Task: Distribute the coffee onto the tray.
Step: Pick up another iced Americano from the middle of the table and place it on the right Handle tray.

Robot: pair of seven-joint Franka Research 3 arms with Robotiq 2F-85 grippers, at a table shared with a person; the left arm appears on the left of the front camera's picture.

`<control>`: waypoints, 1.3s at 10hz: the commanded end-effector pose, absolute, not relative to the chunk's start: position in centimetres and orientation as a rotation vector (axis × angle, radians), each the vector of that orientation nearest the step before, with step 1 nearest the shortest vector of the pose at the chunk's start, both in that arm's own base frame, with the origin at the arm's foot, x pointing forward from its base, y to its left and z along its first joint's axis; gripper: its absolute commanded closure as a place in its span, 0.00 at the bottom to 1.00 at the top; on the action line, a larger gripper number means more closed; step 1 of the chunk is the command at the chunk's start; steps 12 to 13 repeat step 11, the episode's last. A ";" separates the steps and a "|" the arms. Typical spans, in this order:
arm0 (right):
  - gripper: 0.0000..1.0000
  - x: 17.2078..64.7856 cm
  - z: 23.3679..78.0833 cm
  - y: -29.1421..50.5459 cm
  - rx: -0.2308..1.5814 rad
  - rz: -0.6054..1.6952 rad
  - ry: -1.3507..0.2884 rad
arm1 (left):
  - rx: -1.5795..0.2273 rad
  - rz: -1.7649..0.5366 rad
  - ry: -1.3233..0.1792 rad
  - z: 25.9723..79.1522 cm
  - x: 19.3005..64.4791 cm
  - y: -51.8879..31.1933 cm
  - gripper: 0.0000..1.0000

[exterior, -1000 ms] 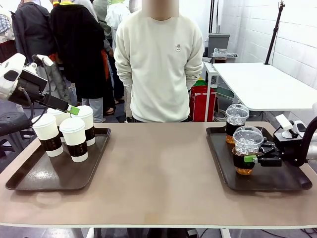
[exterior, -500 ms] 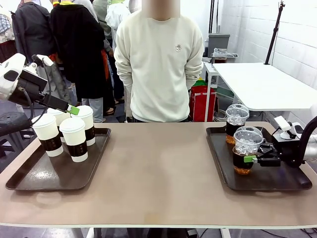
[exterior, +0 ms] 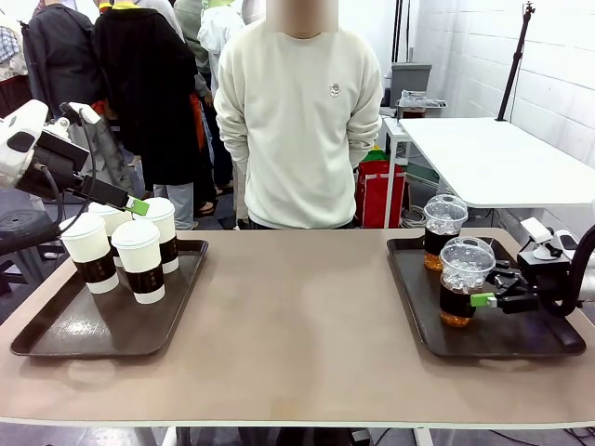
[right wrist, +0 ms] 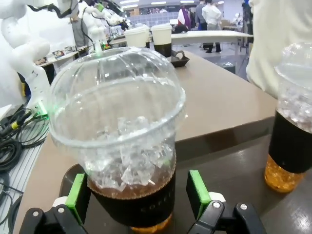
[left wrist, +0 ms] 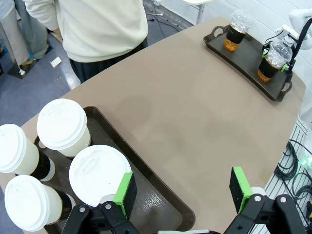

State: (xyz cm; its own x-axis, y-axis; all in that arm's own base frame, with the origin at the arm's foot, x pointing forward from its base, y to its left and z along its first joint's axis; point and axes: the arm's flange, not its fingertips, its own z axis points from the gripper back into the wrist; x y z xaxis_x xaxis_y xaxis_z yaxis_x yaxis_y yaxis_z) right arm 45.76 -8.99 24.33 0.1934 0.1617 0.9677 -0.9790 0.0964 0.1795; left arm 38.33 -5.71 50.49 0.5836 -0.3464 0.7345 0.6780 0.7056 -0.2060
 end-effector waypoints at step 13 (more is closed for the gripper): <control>0.00 45.2 24.9 -10.6 1.087 1.061 -0.981 | -0.524 -0.622 -0.725 50.4 38.4 -5.8 0.00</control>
